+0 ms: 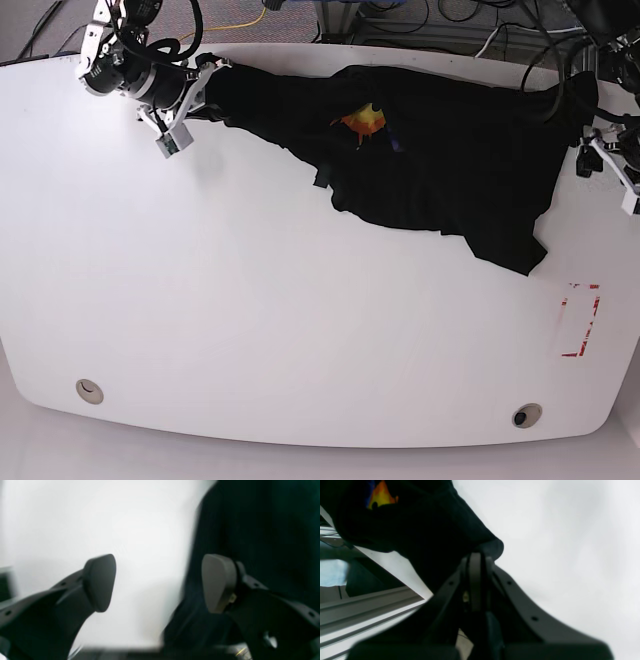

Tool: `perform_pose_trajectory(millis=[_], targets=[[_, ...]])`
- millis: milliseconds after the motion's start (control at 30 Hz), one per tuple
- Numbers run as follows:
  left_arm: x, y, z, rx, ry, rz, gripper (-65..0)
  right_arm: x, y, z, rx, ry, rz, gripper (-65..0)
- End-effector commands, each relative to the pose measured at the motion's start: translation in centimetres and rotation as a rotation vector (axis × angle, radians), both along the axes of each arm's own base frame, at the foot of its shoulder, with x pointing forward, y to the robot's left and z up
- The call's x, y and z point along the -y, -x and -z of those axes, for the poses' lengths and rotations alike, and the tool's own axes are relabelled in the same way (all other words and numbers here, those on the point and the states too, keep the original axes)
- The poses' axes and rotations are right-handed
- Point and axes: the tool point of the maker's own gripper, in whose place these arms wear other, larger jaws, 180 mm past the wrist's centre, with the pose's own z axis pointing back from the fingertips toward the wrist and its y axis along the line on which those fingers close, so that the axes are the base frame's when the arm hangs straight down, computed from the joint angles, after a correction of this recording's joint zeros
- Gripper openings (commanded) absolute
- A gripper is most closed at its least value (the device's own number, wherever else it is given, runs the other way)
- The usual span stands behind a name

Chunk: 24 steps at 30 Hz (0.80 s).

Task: Layout the t-shirt on the table in an organized manner, then fold the t-shirt properly
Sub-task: 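Regrip the shirt edge with both grippers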

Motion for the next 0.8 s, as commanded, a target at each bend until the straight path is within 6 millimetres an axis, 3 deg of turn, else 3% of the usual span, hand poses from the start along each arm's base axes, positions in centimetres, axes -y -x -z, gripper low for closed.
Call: perform_pose_trajectory(millis=[0,367,767], targets=[[-0.9,0.0,-2.0,0.020,-0.055,0.007,-14.0,-0.1,-0.6,-0.9,0.039,-0.013,-0.001,-65.0],[-1.5,5.1,0.2,-0.167,-0.088,-0.014,-14.0,-0.2,-1.1,-1.0,0.049,-0.016,-0.002,-65.0],[1.7,5.2,2.4,-0.229,-0.052,0.086,-14.0,-0.3,-1.0,-1.0,0.049,-0.018,-0.003,-65.0]])
